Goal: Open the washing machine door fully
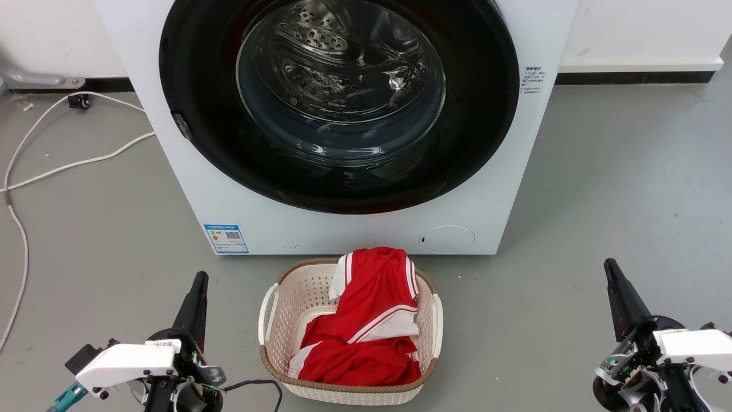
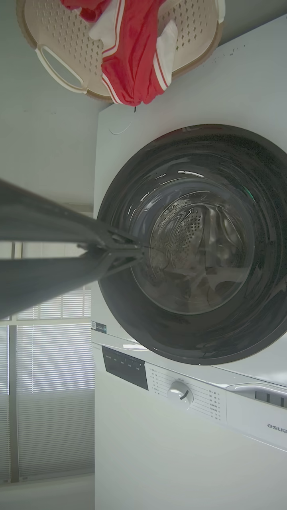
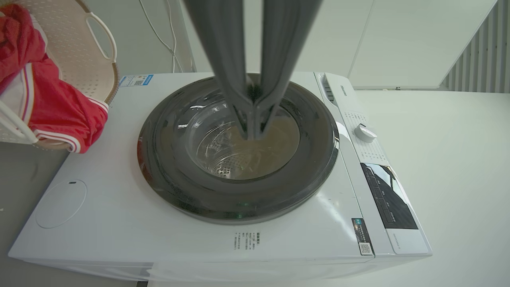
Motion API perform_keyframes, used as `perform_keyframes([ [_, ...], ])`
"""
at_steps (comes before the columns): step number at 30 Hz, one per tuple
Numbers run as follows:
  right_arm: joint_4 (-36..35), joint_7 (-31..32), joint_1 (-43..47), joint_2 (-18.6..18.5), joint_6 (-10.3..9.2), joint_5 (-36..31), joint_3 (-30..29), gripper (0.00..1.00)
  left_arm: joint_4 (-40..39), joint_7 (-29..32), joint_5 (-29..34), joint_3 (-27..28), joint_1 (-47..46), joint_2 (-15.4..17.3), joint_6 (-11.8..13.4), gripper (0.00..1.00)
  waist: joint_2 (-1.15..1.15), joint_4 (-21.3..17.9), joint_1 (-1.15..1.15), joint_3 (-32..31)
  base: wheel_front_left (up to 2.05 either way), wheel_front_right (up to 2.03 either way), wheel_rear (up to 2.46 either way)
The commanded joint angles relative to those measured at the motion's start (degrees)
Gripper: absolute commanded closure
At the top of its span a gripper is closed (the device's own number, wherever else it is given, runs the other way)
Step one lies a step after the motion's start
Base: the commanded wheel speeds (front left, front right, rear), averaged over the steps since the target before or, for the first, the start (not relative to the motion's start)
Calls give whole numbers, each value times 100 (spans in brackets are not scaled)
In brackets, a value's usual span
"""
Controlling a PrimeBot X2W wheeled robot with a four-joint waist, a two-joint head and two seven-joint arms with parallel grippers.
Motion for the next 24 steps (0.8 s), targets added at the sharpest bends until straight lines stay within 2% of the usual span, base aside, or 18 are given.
perform_keyframes([
  [1, 9, 13, -81, 18, 0, -16, -9, 100, 2, 23, 19, 21, -46, -2, -18, 100, 0, 0, 0, 0, 0, 0, 0],
  [20, 10, 33, -83, 31, 0, -31, -27, 100, 2, 22, 29, 30, -46, -8, -19, 100, 0, 0, 0, 0, 0, 0, 0],
  [21, 5, 18, -1, 12, 0, -15, -19, 0, 5, 16, 2, 6, -1, -5, 0, 0, 0, 0, 0, 0, 0, 0, 0],
  [24, 110, 2, 105, 21, 0, -20, -6, 0, 119, 5, 2, -20, 101, -29, 5, 0, 0, 0, 0, 0, 0, 0, 0],
])
